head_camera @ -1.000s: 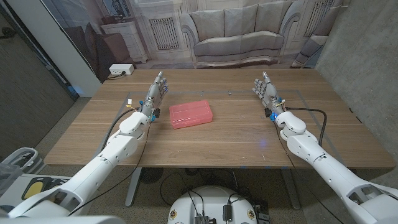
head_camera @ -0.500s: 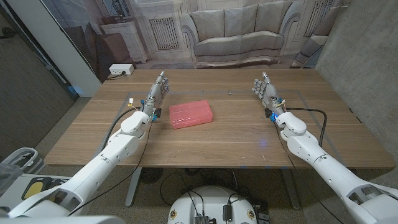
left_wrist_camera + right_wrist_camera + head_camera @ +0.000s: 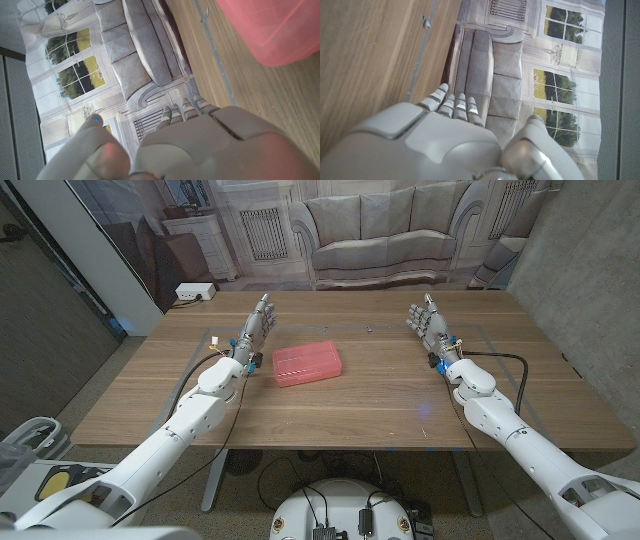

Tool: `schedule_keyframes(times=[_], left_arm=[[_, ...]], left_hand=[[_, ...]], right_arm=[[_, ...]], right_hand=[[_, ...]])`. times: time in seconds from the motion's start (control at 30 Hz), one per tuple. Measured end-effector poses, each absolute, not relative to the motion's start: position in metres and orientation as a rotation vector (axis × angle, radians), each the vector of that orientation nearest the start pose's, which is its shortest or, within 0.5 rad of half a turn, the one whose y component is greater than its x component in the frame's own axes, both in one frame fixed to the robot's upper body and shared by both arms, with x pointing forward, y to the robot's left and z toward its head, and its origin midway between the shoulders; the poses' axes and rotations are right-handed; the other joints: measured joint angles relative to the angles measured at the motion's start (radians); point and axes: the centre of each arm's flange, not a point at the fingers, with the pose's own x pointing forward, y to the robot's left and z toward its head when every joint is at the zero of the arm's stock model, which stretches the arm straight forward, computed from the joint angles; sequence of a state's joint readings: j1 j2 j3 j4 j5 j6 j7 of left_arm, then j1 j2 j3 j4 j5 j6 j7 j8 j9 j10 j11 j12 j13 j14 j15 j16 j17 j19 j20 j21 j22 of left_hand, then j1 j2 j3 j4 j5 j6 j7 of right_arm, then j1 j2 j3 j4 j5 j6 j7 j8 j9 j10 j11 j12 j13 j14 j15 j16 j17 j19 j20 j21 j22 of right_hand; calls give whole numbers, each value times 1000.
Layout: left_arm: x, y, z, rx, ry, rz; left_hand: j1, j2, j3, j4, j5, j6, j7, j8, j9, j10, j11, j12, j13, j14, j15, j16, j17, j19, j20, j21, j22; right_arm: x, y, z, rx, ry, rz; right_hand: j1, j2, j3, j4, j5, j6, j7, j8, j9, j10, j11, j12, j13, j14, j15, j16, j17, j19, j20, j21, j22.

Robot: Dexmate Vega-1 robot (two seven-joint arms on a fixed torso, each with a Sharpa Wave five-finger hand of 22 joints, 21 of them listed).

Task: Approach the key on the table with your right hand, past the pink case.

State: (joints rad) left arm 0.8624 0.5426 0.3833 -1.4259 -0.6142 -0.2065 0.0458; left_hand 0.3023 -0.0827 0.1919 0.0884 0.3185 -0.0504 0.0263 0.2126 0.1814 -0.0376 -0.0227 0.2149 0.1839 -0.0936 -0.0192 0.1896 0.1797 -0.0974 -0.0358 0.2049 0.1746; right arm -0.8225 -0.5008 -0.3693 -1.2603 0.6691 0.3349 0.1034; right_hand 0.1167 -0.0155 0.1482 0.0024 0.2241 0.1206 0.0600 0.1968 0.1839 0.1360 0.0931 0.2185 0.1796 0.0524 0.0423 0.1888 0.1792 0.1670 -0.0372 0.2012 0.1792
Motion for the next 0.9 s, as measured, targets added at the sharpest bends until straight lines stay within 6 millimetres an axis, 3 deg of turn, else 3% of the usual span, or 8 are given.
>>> schedule_keyframes(times=[0.9], left_arm=[[633,278,-12,20,-594,-197]], left_hand=[[9,9,0,0,4,14,-3,0,3,9,-2,0,0,5,1,0,0,9,2,0,0]], right_arm=[[650,-294,-8,11,-662,262]], right_hand=[[0,0,0,0,0,12,-1,0,0,30,-2,4,0,20,-1,6,0,14,-4,7,0]])
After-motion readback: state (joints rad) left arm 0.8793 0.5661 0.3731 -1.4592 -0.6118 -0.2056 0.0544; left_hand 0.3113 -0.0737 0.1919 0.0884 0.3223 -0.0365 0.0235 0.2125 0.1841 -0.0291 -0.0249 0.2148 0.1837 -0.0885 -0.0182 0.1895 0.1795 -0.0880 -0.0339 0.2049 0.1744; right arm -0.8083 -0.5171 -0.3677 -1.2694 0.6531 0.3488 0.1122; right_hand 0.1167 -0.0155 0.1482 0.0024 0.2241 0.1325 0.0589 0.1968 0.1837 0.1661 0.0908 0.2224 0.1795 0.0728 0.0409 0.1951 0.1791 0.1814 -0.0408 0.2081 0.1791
